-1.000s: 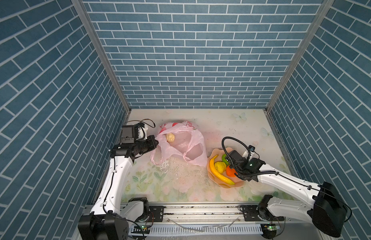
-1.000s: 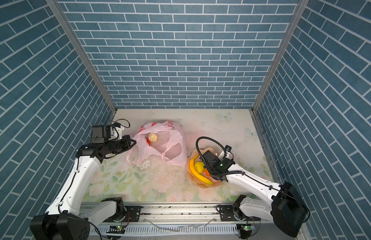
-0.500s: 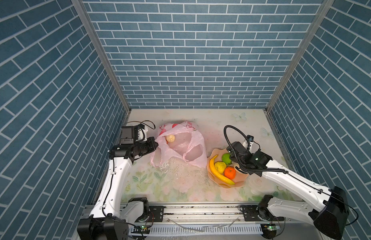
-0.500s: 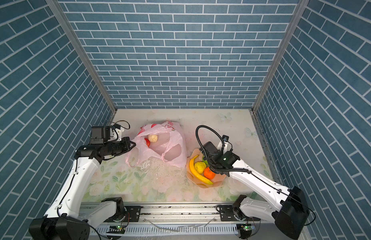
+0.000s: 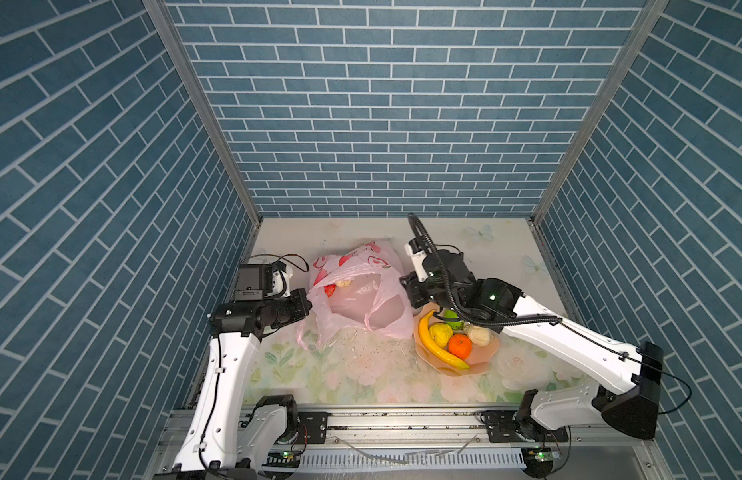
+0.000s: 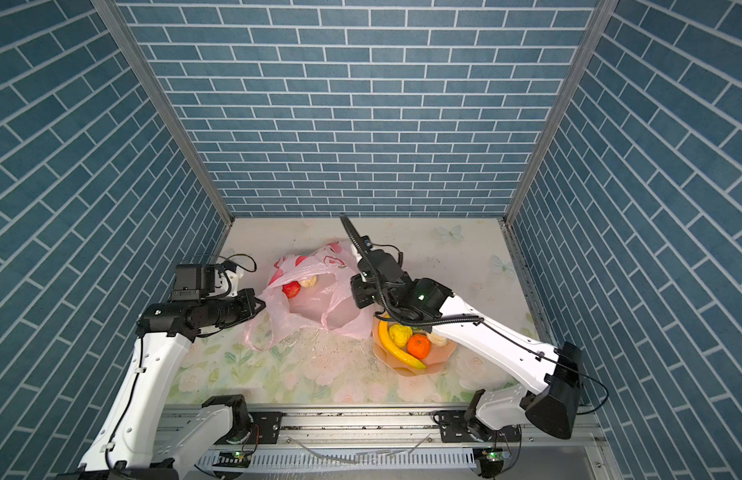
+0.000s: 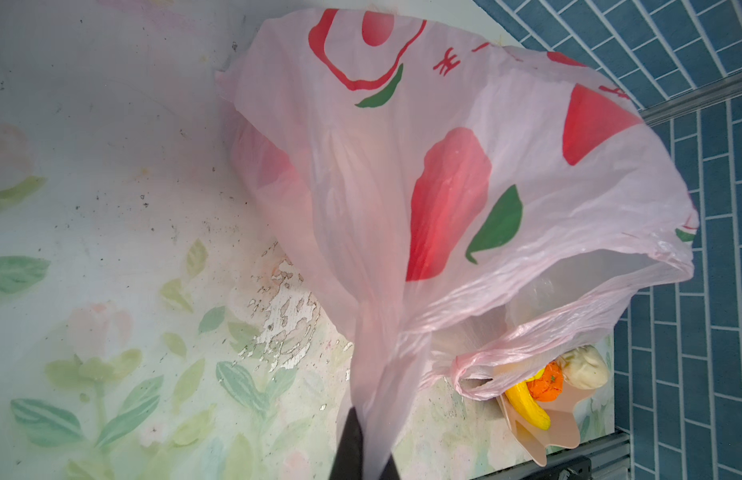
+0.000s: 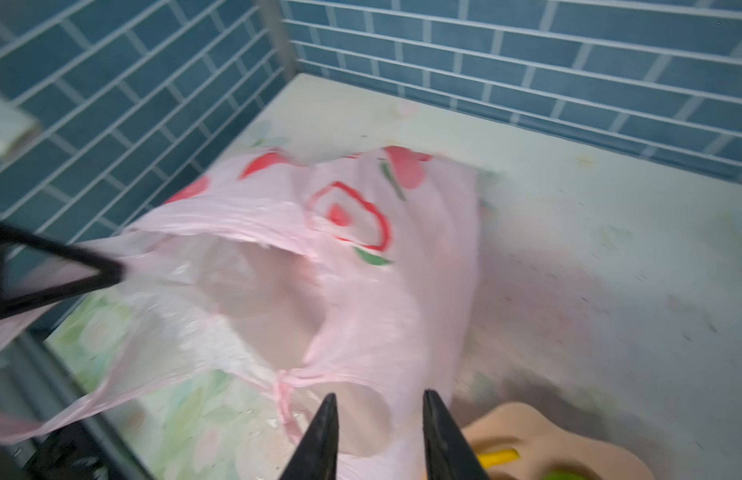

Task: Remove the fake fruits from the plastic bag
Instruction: 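Move the empty right gripper back into the pink bag's mouth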

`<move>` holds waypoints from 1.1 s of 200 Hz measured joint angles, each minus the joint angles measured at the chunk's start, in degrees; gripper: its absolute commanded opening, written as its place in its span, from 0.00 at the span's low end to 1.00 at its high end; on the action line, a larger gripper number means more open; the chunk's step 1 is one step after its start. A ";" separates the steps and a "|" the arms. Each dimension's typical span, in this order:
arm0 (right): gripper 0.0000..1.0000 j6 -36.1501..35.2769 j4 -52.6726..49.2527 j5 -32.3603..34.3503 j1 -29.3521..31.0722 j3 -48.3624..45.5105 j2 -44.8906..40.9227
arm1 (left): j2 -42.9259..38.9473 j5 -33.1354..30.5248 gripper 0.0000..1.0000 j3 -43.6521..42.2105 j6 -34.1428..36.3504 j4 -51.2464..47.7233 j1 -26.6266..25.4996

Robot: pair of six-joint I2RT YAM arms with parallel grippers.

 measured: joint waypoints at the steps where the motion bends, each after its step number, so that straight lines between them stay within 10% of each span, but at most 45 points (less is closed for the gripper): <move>1: 0.25 -0.11 0.11 -0.24 0.13 0.09 0.17 | -0.02 -0.02 0.00 -0.02 -0.04 0.00 0.00; 68: 0.19 -11.72 2.93 -8.92 4.42 6.49 17.88 | 1.14 0.46 0.00 -0.28 -2.14 0.17 -0.02; 220: 0.13 -19.65 6.43 -5.70 4.13 14.03 37.27 | 3.87 1.11 0.00 4.74 -5.40 3.91 -0.02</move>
